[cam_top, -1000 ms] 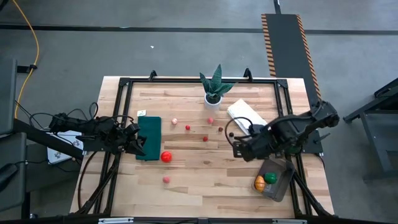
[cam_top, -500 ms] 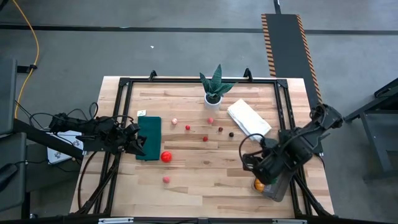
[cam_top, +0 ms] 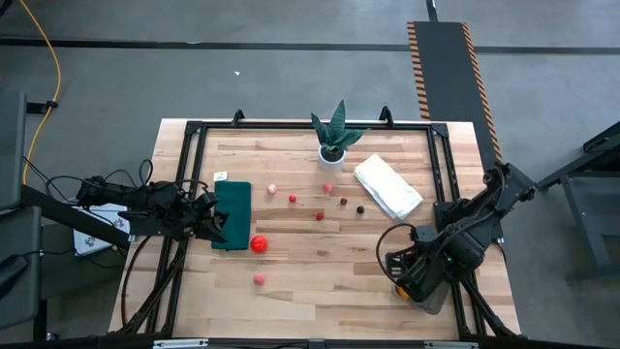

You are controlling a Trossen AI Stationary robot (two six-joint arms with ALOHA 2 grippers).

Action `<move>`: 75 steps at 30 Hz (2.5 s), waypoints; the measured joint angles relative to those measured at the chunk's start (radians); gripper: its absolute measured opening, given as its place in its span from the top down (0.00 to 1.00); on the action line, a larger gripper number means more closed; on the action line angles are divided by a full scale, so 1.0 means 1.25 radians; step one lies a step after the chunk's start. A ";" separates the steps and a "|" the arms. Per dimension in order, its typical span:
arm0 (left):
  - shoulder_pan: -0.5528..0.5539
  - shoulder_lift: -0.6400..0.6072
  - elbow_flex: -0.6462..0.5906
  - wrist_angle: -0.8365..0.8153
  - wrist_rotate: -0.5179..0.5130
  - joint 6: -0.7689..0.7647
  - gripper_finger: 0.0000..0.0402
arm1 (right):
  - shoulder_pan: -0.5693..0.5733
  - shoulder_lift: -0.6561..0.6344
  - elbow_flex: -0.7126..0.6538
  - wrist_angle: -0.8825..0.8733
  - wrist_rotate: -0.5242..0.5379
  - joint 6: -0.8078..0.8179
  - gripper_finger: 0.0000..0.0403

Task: Pick and placing Produce into tupperware
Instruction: Put the bottom red cherry into the black bin

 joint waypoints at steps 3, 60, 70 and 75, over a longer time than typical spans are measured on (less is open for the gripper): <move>0.000 0.000 0.000 0.000 0.000 -0.012 1.00 | 0.017 -0.010 -0.027 0.001 0.008 0.000 0.73; 0.000 0.000 0.000 -0.009 -0.101 -0.062 1.00 | 0.059 -0.313 -0.797 0.502 -0.012 0.009 0.73; 0.000 0.000 0.000 -0.009 -0.101 -0.061 1.00 | 0.033 -0.313 -0.804 0.484 0.019 0.005 0.73; 0.000 0.000 0.000 -0.009 -0.100 -0.060 1.00 | 0.028 -0.313 -0.804 0.481 0.021 0.002 0.73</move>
